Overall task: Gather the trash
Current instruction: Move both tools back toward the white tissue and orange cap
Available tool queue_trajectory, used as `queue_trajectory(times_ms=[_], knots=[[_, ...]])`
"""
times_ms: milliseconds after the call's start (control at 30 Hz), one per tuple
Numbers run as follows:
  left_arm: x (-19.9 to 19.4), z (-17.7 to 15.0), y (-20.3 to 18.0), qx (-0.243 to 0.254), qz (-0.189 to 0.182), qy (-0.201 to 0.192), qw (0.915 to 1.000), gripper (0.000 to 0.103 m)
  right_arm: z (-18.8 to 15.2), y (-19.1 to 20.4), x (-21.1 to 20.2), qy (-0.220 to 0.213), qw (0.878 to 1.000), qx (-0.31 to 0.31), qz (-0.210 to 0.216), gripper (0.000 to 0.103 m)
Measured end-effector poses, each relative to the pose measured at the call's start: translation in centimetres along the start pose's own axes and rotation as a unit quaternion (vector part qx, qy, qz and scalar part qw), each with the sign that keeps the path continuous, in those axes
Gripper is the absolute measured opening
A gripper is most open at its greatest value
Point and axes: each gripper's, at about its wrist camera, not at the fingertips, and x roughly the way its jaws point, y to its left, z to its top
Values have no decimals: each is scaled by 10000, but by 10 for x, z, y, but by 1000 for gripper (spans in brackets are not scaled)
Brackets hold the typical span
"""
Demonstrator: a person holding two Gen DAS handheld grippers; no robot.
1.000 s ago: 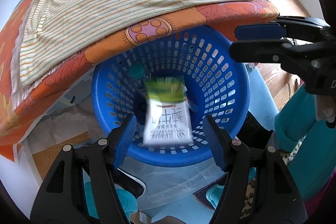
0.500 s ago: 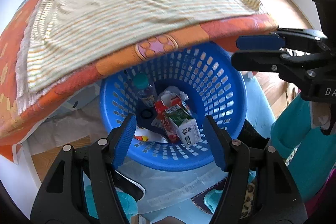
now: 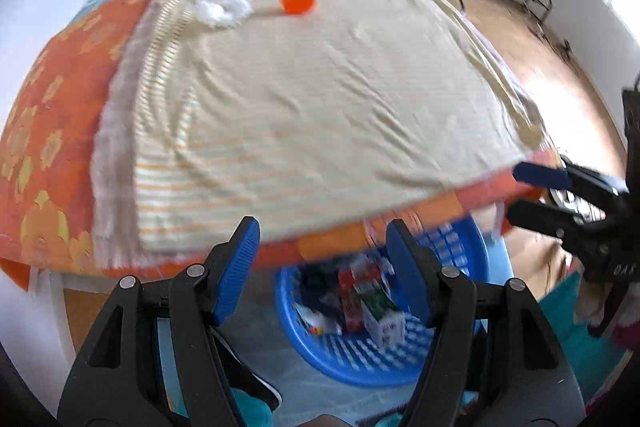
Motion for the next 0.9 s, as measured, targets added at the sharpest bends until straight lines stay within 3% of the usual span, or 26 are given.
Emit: queue_trajectory(times_ms=[367,900], knots=[[3,60,40,-599,152,-399,9973,68,51,1,8,-468,9988,-18,-167,67],[36,135,104,-1625,190,-763,9836,68,149,6,56,-988,9948,-123,-228,67]])
